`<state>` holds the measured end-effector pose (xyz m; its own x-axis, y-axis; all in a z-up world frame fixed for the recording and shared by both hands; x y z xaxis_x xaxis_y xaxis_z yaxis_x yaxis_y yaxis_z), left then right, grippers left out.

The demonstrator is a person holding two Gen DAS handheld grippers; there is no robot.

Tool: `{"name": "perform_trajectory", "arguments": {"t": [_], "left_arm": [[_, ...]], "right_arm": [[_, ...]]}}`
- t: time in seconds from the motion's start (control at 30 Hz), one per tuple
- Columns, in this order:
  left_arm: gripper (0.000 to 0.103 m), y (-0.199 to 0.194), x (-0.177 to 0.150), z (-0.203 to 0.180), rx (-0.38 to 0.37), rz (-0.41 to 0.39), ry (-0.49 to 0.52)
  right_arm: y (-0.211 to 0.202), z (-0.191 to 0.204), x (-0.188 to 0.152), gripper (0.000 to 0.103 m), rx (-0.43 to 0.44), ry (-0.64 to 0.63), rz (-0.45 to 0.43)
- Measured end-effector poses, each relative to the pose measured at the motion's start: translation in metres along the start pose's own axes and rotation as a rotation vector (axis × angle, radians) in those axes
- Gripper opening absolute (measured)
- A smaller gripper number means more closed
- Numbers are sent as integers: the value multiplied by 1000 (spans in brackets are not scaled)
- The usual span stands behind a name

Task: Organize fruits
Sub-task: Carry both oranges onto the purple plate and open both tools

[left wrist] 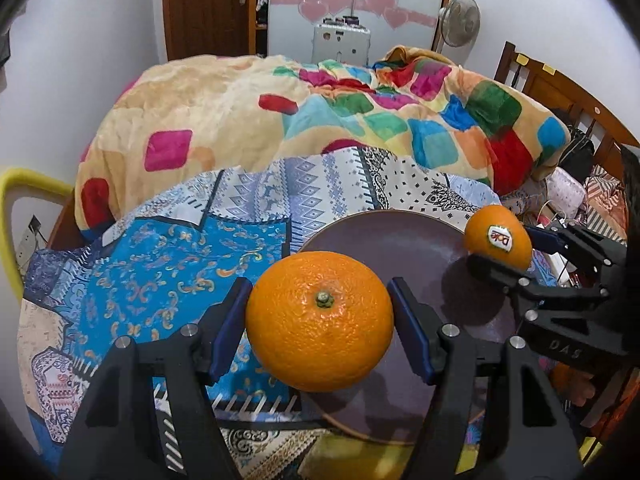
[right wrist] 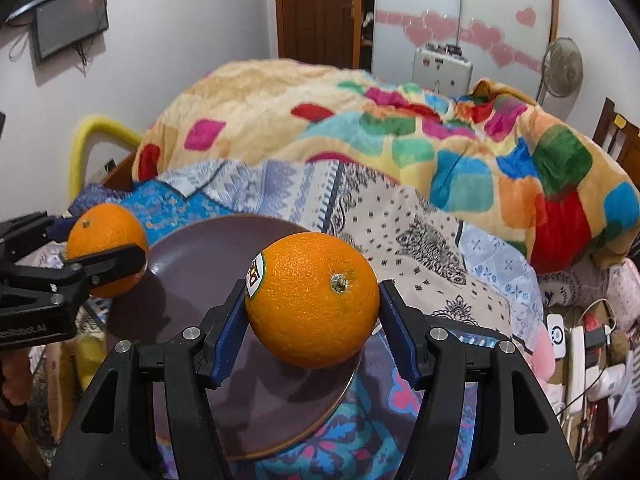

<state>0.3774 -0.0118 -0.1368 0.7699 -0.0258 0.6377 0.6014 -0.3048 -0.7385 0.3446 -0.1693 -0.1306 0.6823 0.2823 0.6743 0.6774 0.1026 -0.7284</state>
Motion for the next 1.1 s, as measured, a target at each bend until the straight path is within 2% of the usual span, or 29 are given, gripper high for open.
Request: {"name": "perform_trajectory", "arguments": {"t": [0.53, 0.83, 0.97, 1.1], "left_arm": [[69, 30, 6, 5, 5, 88, 7], [69, 36, 2, -4, 2, 111, 38], [79, 26, 7, -8, -1, 73, 45], [79, 13, 9, -8, 1, 52, 44]], "right_arm": [[23, 16, 0, 60, 4, -93, 124], [19, 18, -1, 61, 10, -129, 116], [9, 20, -1, 66, 17, -141, 89], [-4, 21, -2, 67, 5, -153, 53]]}}
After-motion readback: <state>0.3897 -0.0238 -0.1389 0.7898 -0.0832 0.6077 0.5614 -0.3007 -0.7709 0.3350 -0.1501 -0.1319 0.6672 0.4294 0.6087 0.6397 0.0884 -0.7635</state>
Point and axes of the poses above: each gripper's, at about its wrist camera, not at the fingertips, and y roughly the way its jaws point, z to its left, x to its top, the point moved 5 cm from there along y, roughly the way its jaws point, and after that the axes turned 9 degrees about -x, right-handed, at the moved point
